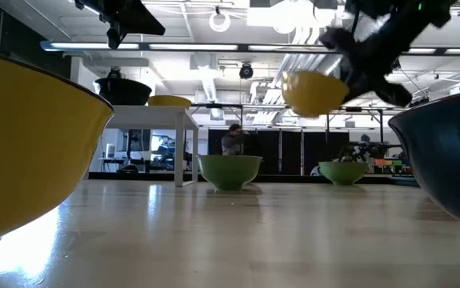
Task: Pick & Place Mini bowls
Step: Stack the yellow patterned bowl on the yellow patterned bowl on the shelf, then stack the red patterned bowl on the red patterned bowl on the shelf
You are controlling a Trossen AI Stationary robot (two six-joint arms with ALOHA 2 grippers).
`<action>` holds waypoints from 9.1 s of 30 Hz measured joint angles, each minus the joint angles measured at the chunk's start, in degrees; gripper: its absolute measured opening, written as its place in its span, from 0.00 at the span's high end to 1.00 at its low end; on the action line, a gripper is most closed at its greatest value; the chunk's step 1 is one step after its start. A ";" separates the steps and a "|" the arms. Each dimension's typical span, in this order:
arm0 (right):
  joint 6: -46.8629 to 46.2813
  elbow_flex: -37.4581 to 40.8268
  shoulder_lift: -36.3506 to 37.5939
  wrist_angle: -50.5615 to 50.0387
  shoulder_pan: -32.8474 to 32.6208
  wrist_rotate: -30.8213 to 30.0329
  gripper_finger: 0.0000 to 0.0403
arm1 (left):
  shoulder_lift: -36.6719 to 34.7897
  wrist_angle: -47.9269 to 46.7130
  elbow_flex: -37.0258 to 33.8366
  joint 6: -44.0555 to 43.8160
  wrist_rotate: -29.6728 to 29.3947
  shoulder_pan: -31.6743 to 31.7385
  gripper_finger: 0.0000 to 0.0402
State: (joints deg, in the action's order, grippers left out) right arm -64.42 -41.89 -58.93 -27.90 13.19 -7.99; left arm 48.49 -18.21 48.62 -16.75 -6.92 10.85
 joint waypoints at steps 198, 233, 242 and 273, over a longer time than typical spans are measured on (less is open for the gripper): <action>49.46 2.42 15.47 12.61 -12.15 -6.63 1.00 | 40.72 -61.93 65.59 35.01 -0.87 27.54 1.00; 49.48 2.42 15.47 12.61 -12.15 -6.63 1.00 | 40.92 -41.33 45.00 32.98 -4.46 26.98 1.00; 49.46 2.42 15.47 12.61 -12.15 -6.63 1.00 | 40.89 -41.19 45.00 32.37 -3.22 26.09 0.84; 49.46 2.42 15.44 12.61 -12.13 -6.63 1.00 | 34.55 -18.04 44.72 15.82 14.98 9.31 0.98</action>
State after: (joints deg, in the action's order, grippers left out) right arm -14.96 -39.46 -43.48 -15.29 1.06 -14.61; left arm 83.04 -36.26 93.35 -0.93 8.06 20.16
